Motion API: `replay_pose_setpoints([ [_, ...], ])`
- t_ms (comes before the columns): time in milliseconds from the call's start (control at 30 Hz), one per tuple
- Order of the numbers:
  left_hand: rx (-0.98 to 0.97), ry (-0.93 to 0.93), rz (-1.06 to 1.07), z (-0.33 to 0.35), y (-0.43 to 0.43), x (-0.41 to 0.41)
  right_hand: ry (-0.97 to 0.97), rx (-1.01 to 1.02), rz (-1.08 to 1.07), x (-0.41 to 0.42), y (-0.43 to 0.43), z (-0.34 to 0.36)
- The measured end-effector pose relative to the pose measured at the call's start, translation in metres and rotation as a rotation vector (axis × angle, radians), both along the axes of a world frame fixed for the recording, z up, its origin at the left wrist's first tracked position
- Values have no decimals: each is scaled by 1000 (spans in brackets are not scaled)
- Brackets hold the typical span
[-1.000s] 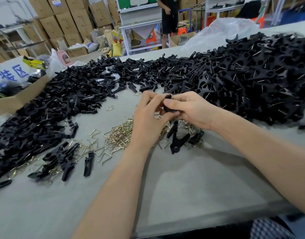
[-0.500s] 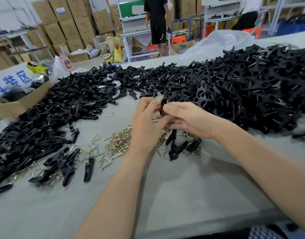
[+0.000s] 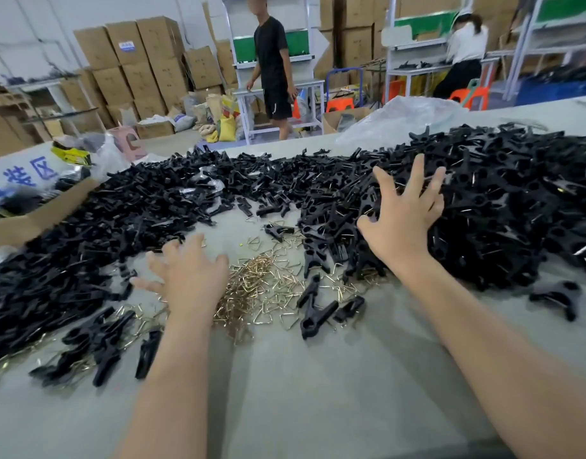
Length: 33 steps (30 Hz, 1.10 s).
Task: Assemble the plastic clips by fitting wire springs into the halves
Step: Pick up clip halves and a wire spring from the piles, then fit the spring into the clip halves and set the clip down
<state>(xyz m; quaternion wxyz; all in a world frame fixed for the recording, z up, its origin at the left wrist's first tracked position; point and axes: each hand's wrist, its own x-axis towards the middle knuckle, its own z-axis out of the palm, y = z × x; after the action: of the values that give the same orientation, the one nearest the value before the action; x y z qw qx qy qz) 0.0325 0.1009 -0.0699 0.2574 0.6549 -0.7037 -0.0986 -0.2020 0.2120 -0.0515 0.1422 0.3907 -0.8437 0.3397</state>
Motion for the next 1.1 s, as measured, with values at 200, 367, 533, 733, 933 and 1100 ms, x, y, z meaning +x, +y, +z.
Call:
replay_pose_setpoints([
  [200,263,-82,-76,-5,-8,13,19,49,597,42,-7,-19],
  [367,85,91,-69,3,-1,9,128,541,837,62,-14,-32],
  [533,175,38,401,5,-19,61,125,499,854,55,-16,-32],
  [733,18,76,218,-11,-35,69,110,478,851,57,-15,-31],
  [933,-160,353,10,-4,-24,40,9,276,890,60,-11,-27],
  [1100,-63,715,-217,3,-13,16,-30,183,900,61,-10,-26],
])
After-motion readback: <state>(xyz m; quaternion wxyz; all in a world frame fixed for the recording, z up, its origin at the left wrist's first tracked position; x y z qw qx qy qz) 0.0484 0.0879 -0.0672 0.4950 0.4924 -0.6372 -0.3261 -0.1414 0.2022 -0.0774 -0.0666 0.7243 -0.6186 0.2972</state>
